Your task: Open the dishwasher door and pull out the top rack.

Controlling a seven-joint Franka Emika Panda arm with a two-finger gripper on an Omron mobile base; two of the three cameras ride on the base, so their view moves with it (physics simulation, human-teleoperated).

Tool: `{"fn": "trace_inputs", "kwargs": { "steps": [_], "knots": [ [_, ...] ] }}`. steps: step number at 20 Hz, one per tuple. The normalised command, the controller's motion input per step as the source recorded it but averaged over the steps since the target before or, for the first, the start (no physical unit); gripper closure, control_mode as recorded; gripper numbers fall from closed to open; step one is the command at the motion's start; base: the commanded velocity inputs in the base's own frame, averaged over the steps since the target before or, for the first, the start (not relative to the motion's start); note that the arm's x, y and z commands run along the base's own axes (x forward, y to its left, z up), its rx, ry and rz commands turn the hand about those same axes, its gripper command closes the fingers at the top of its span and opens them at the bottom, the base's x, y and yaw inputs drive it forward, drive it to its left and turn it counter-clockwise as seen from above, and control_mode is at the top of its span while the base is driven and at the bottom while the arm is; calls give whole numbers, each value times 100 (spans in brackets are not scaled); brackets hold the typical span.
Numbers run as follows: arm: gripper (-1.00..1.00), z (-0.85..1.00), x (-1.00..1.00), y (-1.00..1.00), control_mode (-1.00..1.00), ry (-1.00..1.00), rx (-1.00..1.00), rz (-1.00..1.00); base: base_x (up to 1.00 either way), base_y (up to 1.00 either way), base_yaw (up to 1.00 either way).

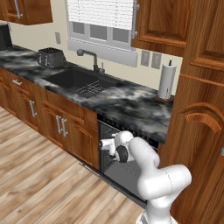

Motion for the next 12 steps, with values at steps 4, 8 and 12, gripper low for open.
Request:
{"fn": "trace_inputs", "kwargs": {
  "steps": [4, 8, 12],
  "knots": [
    [-100, -37, 4, 0, -100, 22, 10, -4, 0, 0, 0],
    [-100, -46, 0, 4, -100, 24, 14, -3, 0, 0, 0],
    [-100, -56, -13, 21, -100, 25, 19, -3, 0, 0, 0]
  ]
}}
